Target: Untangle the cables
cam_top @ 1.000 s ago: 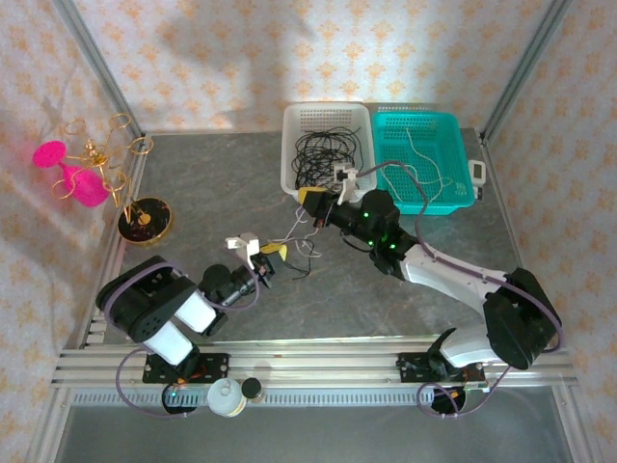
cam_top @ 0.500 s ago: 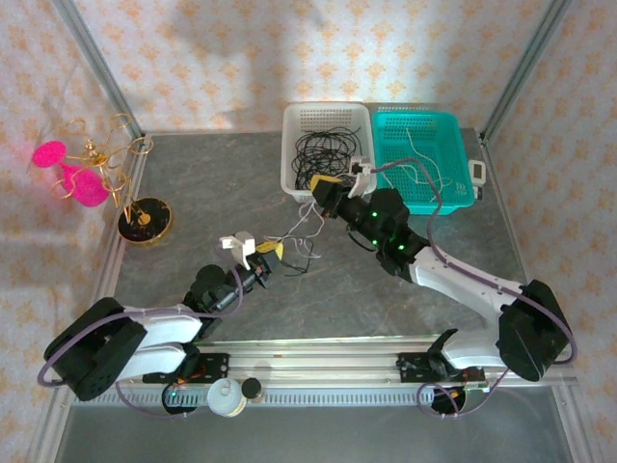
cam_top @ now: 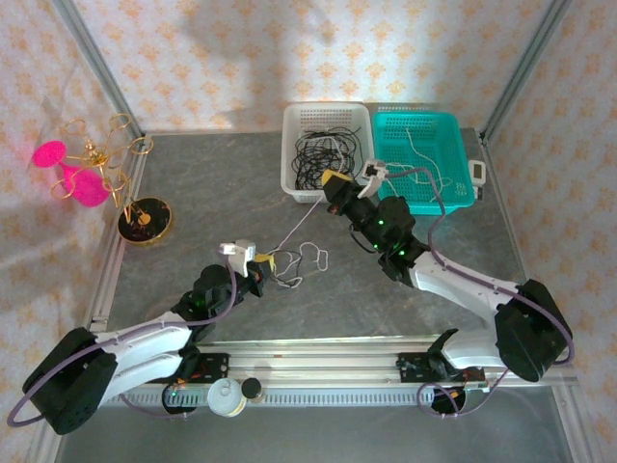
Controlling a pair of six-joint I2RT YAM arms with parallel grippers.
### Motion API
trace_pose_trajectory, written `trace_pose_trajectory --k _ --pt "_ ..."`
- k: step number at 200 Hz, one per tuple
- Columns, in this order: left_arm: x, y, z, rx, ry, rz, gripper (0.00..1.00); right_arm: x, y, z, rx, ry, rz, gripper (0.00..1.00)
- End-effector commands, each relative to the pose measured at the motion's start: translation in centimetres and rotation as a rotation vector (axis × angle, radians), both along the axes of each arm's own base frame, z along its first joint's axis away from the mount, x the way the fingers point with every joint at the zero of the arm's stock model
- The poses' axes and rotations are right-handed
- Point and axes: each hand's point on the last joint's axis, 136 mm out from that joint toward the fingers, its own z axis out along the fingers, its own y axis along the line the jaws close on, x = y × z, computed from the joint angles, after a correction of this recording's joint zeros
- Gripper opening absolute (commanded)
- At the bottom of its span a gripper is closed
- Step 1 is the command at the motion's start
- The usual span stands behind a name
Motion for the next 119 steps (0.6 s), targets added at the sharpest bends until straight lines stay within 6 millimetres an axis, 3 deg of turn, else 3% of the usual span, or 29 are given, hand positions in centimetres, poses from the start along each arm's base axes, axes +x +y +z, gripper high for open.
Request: trace_pose_trajectory --k 1,12,16,29,36,84,119 --pt "-0.3 0.9 -1.7 0.048 0.053 0.032 0.00 -0.2 -2.2 3.7 0.044 -0.088 -0.088 0.00" --pt "-0.4 0.5 -1.6 0.045 0.056 0.011 0.03 -0.2 -2.6 4.3 0.050 -0.100 -0.099 0.00" --pt "-0.5 0.2 -1.7 0.046 0.058 -0.006 0.10 -0.2 -2.6 4.5 0.048 -0.106 -0.099 0.00" --pt "-0.6 -0.5 -1.6 0.044 0.068 -0.046 0.47 -0.2 -2.3 5.6 0.038 -0.130 -0.086 0.00" --pt "-0.6 -1.0 -1.3 0.041 0.068 -0.067 0.58 -0.2 -1.9 6.2 0.026 -0.141 -0.071 0.00" --pt "-0.7 -3.6 2.1 -0.058 -0.001 -0.191 0.59 -1.6 0.2 9.9 -0.018 -0.196 0.059 0.00" --pt "-0.4 -4.9 6.4 -0.115 -0.065 -0.239 0.77 -2.0 0.7 11.3 -0.037 -0.195 0.098 0.00"
